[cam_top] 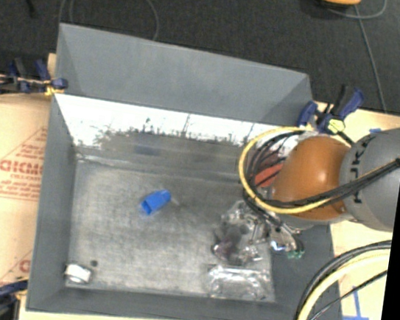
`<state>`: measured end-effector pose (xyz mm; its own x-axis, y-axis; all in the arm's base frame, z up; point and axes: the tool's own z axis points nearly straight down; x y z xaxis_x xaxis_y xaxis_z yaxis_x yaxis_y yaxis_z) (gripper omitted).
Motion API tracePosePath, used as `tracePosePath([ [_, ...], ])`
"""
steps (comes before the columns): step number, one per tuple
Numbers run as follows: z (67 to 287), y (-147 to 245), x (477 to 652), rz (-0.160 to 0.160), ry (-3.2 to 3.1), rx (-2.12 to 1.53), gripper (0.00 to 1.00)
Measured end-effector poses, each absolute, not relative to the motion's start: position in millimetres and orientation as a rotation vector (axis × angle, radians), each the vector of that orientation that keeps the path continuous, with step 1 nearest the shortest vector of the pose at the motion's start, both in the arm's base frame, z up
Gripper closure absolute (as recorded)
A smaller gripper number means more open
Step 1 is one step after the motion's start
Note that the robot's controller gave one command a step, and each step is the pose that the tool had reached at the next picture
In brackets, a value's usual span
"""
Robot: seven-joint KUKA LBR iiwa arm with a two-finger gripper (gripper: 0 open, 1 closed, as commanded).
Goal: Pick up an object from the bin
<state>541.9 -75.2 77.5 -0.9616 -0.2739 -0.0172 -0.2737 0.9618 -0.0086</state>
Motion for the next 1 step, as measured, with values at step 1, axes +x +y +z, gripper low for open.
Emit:
tracePosePath([
  [1, 76.9, -75.9, 539.7, -0.008, 3.101, -0.435, 1.0],
])
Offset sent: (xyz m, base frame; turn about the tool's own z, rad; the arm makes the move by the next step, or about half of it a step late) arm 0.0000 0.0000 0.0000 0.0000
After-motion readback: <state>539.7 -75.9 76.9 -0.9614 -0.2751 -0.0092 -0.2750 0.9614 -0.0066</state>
